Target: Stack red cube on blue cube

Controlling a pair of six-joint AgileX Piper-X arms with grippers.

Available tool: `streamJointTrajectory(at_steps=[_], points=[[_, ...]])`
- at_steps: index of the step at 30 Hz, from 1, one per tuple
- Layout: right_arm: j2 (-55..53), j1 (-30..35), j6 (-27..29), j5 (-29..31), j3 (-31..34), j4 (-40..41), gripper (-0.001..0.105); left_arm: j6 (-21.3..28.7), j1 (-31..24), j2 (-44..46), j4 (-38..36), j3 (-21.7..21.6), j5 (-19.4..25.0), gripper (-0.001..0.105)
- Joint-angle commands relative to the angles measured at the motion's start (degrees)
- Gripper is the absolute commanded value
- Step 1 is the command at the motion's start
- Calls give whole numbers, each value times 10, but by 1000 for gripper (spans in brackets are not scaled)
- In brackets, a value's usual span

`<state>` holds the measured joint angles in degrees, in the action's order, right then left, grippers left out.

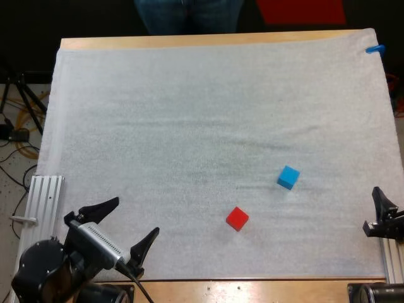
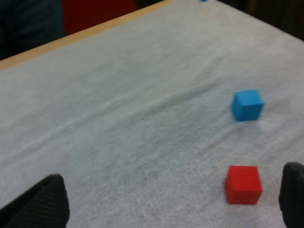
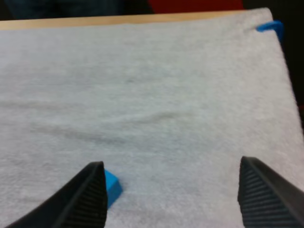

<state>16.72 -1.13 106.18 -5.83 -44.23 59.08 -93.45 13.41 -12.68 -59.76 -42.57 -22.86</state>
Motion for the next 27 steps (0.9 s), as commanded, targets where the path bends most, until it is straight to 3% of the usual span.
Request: streamJointTrajectory(at_steps=[1,6,12,22,27], points=[[9,-11,7,-9,-17,1,58,4,15,-12,4,-14,0,87],[61,-61,32,-9,-67,51,58,21,85,-65,-13,-61,-5,87],[116,-115,32,-9,-118,97,58,25,127,-105,-70,-107,-5,87],[198,-229,31,-9,-167,102,58,25,129,-105,-69,-110,-5,87],[271,-332,29,-9,-201,102,58,25,129,-105,-69,-110,-5,87]])
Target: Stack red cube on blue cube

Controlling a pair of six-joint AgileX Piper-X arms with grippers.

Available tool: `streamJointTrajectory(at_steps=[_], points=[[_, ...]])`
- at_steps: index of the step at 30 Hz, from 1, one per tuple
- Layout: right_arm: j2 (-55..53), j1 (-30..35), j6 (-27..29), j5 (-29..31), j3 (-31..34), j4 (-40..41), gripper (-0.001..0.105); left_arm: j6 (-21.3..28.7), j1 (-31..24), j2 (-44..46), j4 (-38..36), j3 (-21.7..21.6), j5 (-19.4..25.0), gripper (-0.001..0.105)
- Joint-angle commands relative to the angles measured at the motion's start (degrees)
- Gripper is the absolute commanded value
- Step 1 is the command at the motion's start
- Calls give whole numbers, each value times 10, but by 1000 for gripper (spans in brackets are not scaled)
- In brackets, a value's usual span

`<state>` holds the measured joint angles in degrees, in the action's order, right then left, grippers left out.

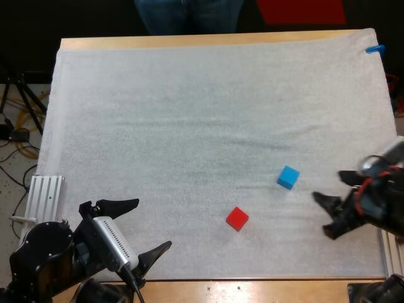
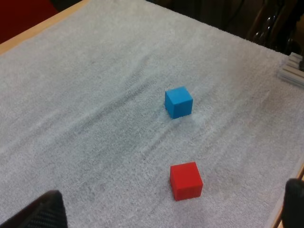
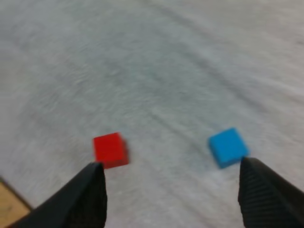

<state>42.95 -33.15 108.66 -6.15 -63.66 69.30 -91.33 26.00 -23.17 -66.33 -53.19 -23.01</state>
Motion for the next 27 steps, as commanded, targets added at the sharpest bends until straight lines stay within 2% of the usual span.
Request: streamJointTrajectory(at_steps=[1,4,9,12,17,27], points=[[22,-29,4,-5,-9,0,58,3,3,0,-3,-4,-4,87],[66,-81,4,6,-17,0,58,3,3,0,-3,-4,-4,87],[147,-166,2,32,-17,-3,71,3,3,0,-3,-4,-4,87],[195,-197,-10,37,-17,-17,71,3,3,0,-3,-4,-4,87],[268,-219,-25,57,-17,-44,71,3,3,0,-3,-4,-4,87],[398,-219,-43,48,-17,-81,71,3,3,0,-3,-4,-4,87]])
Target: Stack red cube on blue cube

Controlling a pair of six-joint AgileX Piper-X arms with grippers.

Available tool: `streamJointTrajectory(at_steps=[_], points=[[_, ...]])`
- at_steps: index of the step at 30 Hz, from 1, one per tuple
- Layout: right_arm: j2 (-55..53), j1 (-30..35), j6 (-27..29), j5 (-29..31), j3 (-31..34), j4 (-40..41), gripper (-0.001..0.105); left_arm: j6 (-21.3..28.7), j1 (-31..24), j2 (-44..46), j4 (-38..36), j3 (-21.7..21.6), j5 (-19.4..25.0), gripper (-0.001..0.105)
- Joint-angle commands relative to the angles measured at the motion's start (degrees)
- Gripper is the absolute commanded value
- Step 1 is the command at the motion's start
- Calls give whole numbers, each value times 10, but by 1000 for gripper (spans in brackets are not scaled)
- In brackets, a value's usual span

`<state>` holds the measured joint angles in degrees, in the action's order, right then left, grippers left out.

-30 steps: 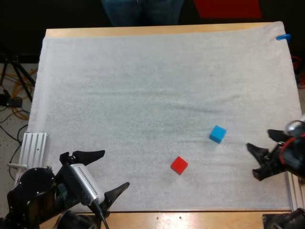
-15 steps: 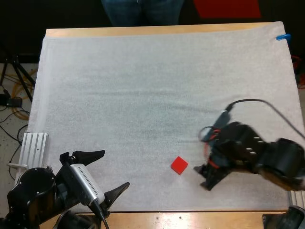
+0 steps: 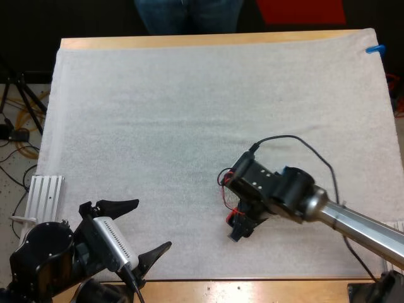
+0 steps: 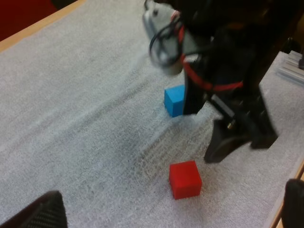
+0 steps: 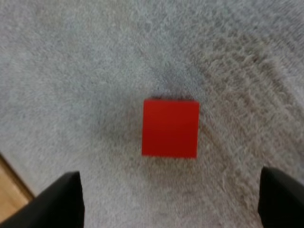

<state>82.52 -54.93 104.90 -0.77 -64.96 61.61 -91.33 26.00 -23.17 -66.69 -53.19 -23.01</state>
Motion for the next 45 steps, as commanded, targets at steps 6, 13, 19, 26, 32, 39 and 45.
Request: streamJointTrajectory(at_steps=[6,13,19,26,32,39,45], points=[[61,-1,-8,-13,-4,-14,71,3,3,0,1,-4,-4,87],[121,-1,-14,-30,-4,-35,71,3,3,0,1,-4,-4,87],[173,0,-24,-34,-4,-47,71,3,3,0,1,-4,-4,87],[187,0,-32,-23,-4,-62,45,3,3,0,1,-4,-4,87],[182,0,-32,-4,-4,-56,25,3,3,0,1,-4,-4,87],[111,1,-32,39,-4,-19,25,3,3,0,1,-4,-4,87],[53,48,-38,50,-15,25,25,3,3,0,1,-4,-4,87]])
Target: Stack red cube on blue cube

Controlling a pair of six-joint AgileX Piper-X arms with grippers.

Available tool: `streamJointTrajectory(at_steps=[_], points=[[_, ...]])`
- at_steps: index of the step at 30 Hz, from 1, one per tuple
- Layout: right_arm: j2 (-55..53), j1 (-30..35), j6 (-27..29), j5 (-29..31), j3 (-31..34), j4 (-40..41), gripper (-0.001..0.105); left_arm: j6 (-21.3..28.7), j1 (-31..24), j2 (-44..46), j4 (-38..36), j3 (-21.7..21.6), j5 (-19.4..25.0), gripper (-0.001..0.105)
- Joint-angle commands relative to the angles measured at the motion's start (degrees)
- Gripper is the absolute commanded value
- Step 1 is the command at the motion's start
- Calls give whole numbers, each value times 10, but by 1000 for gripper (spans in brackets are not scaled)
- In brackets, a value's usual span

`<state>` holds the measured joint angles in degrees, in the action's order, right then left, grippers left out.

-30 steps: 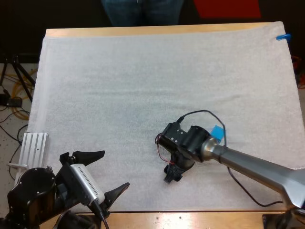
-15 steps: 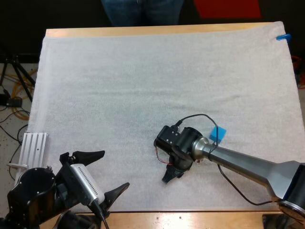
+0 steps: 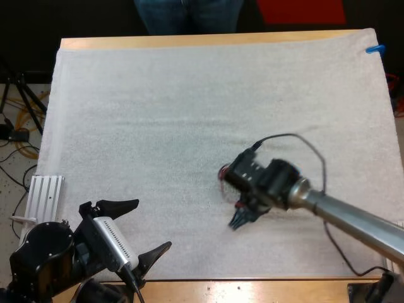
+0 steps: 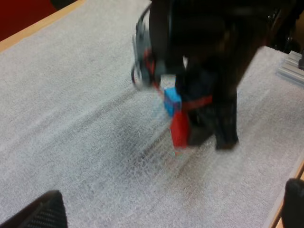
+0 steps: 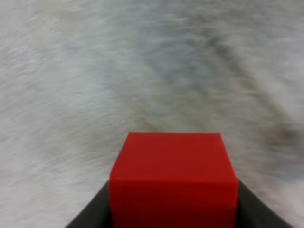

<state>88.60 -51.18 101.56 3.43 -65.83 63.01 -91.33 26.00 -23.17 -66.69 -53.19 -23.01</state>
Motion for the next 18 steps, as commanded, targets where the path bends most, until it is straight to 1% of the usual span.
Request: streamJointTrajectory(at_steps=[1,6,7,12,15,18], points=[[-10,23,-4,8,-10,16,25,3,3,0,1,-4,-4,87],[-11,109,1,11,-24,24,25,1,3,0,1,-4,-12,87],[-10,116,1,11,-24,24,25,1,3,0,1,-4,-12,87],[-5,188,1,11,-24,23,25,1,3,0,-4,-4,-12,87],[-5,214,1,11,-24,17,25,1,3,0,-3,-4,-12,87],[-1,225,7,11,-24,18,25,1,3,0,-3,-4,-12,87]])
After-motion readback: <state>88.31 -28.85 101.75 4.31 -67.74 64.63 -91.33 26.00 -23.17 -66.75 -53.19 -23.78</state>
